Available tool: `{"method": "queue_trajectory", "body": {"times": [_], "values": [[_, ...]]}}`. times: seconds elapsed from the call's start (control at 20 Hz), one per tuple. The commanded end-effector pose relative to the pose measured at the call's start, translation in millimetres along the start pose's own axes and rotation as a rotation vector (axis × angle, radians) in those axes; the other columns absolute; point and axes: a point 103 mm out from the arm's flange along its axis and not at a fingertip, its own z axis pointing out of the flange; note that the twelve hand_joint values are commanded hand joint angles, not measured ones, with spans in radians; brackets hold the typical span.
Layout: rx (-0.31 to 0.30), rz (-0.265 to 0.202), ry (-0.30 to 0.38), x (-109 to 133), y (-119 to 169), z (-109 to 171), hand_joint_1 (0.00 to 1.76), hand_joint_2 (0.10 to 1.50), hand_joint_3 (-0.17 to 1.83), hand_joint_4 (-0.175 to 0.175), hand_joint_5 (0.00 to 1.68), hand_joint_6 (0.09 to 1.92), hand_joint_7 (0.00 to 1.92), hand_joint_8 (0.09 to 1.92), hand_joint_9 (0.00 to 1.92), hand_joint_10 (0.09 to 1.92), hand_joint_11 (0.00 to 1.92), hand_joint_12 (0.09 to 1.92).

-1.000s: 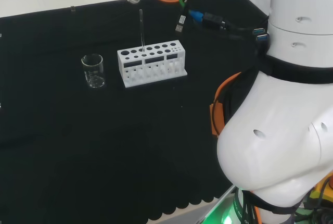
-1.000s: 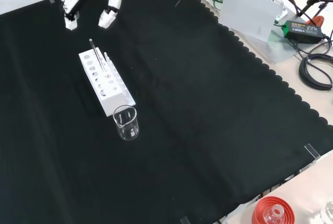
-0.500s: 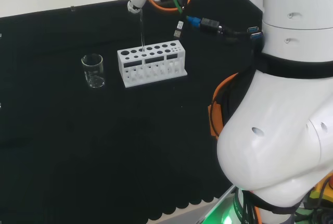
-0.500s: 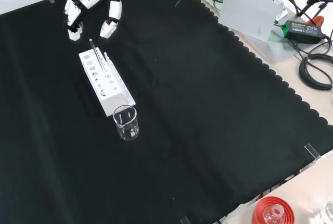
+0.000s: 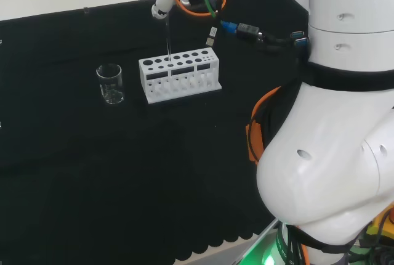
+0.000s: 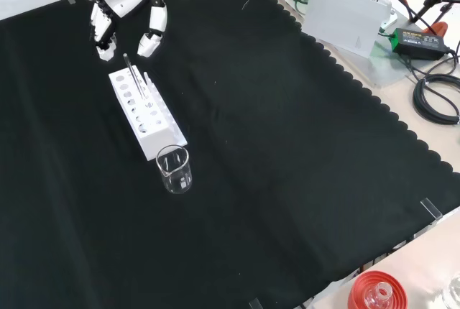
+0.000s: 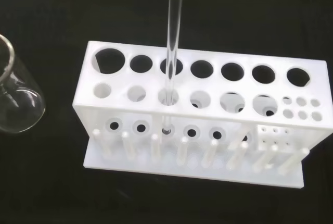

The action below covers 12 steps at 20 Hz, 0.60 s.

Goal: Take the glass rod from the white test tube rack.

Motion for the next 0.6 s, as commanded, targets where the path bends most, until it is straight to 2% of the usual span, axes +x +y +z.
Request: {"method": "queue_trajectory", "body": {"times": [0.05, 0.15, 0.2, 0.25, 0.35, 0.55, 0.6], "values": [[0.025, -0.024, 0.014, -5, 9, 12, 0.69, 0.85, 0.52, -0.097, 0.40, 0.84, 0.54, 0.85, 0.67, 0.81, 0.60, 1.33], [0.032, -0.027, 0.013, -7, 12, 16, 0.69, 0.85, 0.52, -0.098, 0.40, 0.85, 0.54, 0.85, 0.68, 0.81, 0.61, 1.33], [0.007, -0.031, 0.042, -24, 1, 18, 0.69, 0.84, 0.52, -0.098, 0.41, 0.85, 0.54, 0.85, 0.68, 0.81, 0.61, 1.33], [-0.001, -0.040, 0.051, -32, -3, 20, 0.69, 0.84, 0.52, -0.099, 0.41, 0.86, 0.54, 0.85, 0.69, 0.81, 0.61, 1.33], [0.011, -0.043, 0.037, -34, -3, 22, 0.70, 0.84, 0.53, -0.102, 0.43, 0.88, 0.55, 0.85, 0.70, 0.80, 0.63, 1.32], [0.027, -0.043, 0.017, -8, 19, 24, 0.75, 0.84, 0.54, -0.117, 0.50, 0.92, 0.59, 0.84, 0.78, 0.76, 0.72, 1.28], [0.024, -0.022, 0.020, 0, 26, 25, 0.76, 0.84, 0.54, -0.121, 0.52, 0.93, 0.60, 0.83, 0.80, 0.75, 0.74, 1.27]]}}
